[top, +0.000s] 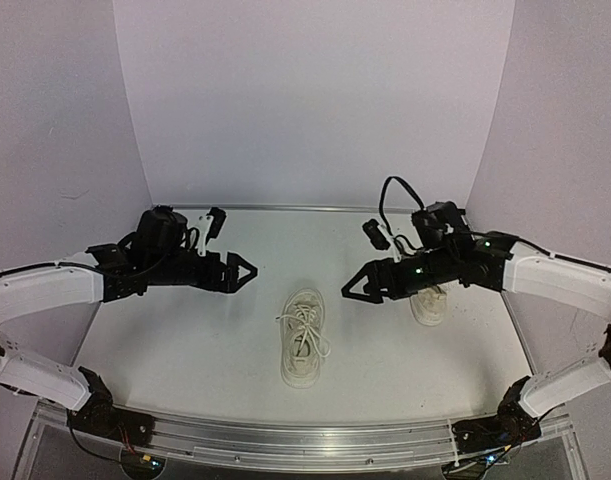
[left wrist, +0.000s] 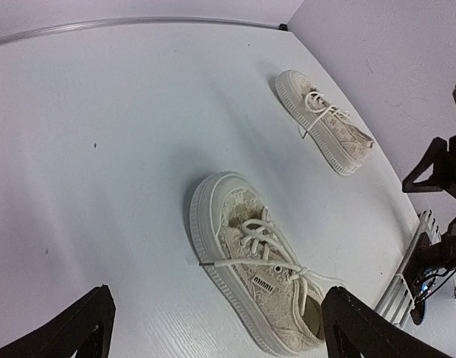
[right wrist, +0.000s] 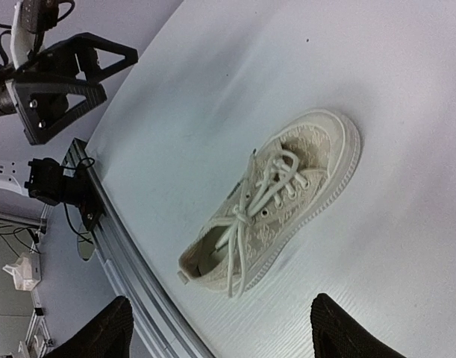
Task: Tie the shoes
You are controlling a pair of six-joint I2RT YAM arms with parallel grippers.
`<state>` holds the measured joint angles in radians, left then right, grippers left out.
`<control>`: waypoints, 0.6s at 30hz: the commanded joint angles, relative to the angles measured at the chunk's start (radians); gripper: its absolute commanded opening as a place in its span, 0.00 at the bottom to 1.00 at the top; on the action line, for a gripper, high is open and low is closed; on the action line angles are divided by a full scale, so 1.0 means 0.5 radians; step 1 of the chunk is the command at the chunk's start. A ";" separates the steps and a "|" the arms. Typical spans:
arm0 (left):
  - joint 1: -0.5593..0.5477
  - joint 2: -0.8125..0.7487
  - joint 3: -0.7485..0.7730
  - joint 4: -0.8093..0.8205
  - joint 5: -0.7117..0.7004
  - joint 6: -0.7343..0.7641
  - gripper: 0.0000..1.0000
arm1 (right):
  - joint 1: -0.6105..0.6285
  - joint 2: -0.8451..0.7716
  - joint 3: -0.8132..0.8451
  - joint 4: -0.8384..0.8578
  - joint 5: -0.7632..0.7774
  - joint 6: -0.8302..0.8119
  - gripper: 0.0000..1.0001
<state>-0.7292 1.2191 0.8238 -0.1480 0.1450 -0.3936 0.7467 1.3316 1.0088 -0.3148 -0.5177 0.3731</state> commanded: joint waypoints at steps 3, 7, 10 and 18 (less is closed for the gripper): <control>-0.002 -0.196 -0.288 -0.198 -0.150 -0.378 1.00 | 0.016 -0.330 -0.589 0.493 -0.017 0.378 0.79; -0.069 -0.206 -0.372 -0.188 -0.224 -0.426 1.00 | 0.075 -0.369 -0.777 0.611 0.075 0.467 0.80; -0.145 -0.132 -0.399 -0.145 -0.279 -0.463 1.00 | 0.120 -0.332 -0.829 0.661 0.188 0.472 0.80; -0.370 0.132 -0.323 -0.111 -0.521 -0.496 1.00 | 0.159 -0.232 -0.919 0.853 0.234 0.522 0.80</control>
<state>-0.8954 1.2434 0.6228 -0.2419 -0.0430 -0.6159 0.8151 1.1906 0.5584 0.0206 -0.4363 0.6115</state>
